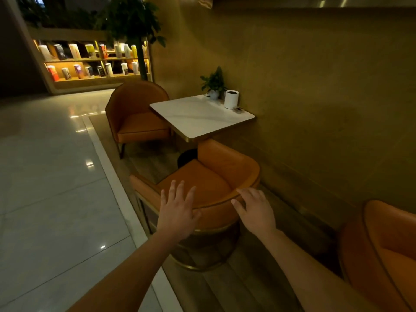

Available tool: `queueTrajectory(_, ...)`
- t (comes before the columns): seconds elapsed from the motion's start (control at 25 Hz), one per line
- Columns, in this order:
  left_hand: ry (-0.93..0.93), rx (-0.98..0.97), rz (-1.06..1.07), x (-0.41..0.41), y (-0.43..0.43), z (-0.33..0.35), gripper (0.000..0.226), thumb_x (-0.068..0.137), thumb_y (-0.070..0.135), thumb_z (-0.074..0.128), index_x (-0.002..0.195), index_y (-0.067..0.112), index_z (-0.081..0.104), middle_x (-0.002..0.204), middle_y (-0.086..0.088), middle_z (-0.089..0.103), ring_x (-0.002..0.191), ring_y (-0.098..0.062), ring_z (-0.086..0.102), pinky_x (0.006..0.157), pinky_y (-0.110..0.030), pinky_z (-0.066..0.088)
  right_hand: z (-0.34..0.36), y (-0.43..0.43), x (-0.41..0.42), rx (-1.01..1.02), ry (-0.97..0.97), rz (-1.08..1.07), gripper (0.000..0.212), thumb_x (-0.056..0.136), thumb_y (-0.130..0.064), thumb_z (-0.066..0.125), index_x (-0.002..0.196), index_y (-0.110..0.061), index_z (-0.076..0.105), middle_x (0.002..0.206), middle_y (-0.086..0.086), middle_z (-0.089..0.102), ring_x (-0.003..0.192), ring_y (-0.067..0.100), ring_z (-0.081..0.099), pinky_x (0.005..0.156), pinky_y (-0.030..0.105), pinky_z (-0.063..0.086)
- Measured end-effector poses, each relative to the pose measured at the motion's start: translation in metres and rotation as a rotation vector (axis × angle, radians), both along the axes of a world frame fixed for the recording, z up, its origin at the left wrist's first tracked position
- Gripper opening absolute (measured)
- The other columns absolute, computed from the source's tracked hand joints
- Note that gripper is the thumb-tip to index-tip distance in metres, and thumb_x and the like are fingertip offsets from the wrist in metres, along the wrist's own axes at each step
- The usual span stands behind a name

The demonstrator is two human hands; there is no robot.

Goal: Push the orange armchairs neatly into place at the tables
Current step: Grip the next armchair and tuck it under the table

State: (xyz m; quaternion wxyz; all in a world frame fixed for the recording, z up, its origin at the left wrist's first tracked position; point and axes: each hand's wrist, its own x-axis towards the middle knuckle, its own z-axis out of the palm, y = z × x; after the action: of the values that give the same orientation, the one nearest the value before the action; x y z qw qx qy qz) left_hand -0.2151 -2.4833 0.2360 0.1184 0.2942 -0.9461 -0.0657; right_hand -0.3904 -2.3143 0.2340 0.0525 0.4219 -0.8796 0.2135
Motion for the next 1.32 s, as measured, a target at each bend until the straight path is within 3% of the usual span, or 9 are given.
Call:
queueTrajectory(0.4,-0.073,0.041,0.043,-0.017,-0.109,-0.034,0.071,0.093,0.062,0.033,0.154,0.033,0.013,0.165,-0.008,0.010,0.152,-0.032,-0.009,0.121,-0.059,0.002,-0.046,-0.097,-0.039,0.045,-0.053,-0.004,0.051,0.097,-0.054,0.043,0.139,-0.026,0.051,0.140,-0.004,0.052,0.130,0.015,0.044,0.104,0.035,0.043)
queueTrajectory(0.56,-0.136,0.034,0.034,-0.043,-0.155,-0.061,0.077,0.086,0.068,0.019,0.155,0.031,0.014,0.165,-0.009,0.011,0.152,-0.033,-0.007,0.121,-0.059,0.001,-0.076,-0.133,-0.076,0.090,-0.085,-0.039,0.054,0.097,-0.057,0.039,0.140,-0.027,0.050,0.140,-0.005,0.052,0.131,0.014,0.044,0.104,0.034,0.041)
queueTrajectory(0.72,-0.199,0.056,0.014,-0.076,-0.214,-0.104,0.080,0.084,0.066,0.018,0.154,0.029,0.019,0.164,-0.011,0.015,0.152,-0.034,-0.005,0.121,-0.059,0.002,-0.117,-0.180,-0.116,0.229,-0.095,-0.047,0.054,0.097,-0.058,0.036,0.141,-0.029,0.048,0.141,-0.007,0.049,0.131,0.012,0.042,0.104,0.031,0.041)
queueTrajectory(0.84,-0.291,0.104,-0.008,-0.097,-0.252,-0.144,0.083,0.080,0.068,0.009,0.154,0.030,0.016,0.165,-0.010,0.012,0.152,-0.034,-0.007,0.121,-0.059,0.002,-0.153,-0.196,-0.135,0.383,-0.108,-0.075,0.061,0.094,-0.067,0.025,0.143,-0.034,0.045,0.146,-0.008,0.045,0.135,0.012,0.040,0.109,0.034,0.040)
queueTrajectory(0.92,-0.333,0.127,-0.016,-0.108,-0.278,-0.171,0.085,0.079,0.069,0.001,0.154,0.031,0.018,0.164,-0.010,0.013,0.152,-0.034,-0.005,0.121,-0.060,0.002,-0.175,-0.200,-0.138,0.413,-0.136,-0.090,0.082,0.084,-0.078,0.007,0.140,-0.035,0.048,0.146,-0.010,0.046,0.135,0.013,0.041,0.111,0.035,0.039)
queueTrajectory(1.0,-0.387,0.164,-0.022,-0.118,-0.307,-0.200,0.086,0.080,0.072,-0.001,0.153,0.031,0.020,0.164,-0.010,0.013,0.152,-0.035,-0.002,0.121,-0.060,0.003,-0.196,-0.203,-0.134,0.455,-0.127,-0.100,0.095,0.078,-0.082,-0.006,0.136,-0.036,0.053,0.143,-0.012,0.051,0.133,0.011,0.044,0.114,0.036,0.034)
queueTrajectory(1.08,-0.423,0.182,-0.047,-0.126,-0.332,-0.225,0.083,0.085,0.076,0.004,0.153,0.031,0.022,0.164,-0.010,0.015,0.152,-0.035,0.000,0.120,-0.060,0.003,-0.207,-0.205,-0.125,0.515,-0.055,-0.131,0.077,0.088,-0.075,0.007,0.130,-0.037,0.059,0.135,-0.014,0.057,0.128,0.010,0.048,0.116,0.036,0.029)
queueTrajectory(1.16,-0.421,0.191,-0.092,-0.133,-0.351,-0.244,0.078,0.089,0.074,0.007,0.152,0.031,0.024,0.163,-0.011,0.017,0.151,-0.035,0.002,0.120,-0.060,0.005,-0.211,-0.210,-0.120,0.531,-0.012,-0.215,0.061,0.094,-0.067,0.018,0.119,-0.038,0.065,0.120,-0.015,0.063,0.117,0.010,0.052,0.109,0.033,0.034)
queueTrajectory(1.32,-0.440,0.174,-0.211,-0.139,-0.371,-0.276,0.074,0.091,0.073,0.008,0.146,0.031,0.034,0.162,-0.009,0.022,0.151,-0.033,0.007,0.120,-0.060,0.004,-0.226,-0.214,-0.114,0.518,0.084,-0.333,0.071,0.093,-0.066,0.008,0.099,-0.034,0.071,0.100,-0.014,0.067,0.101,0.010,0.055,0.101,0.032,0.039)
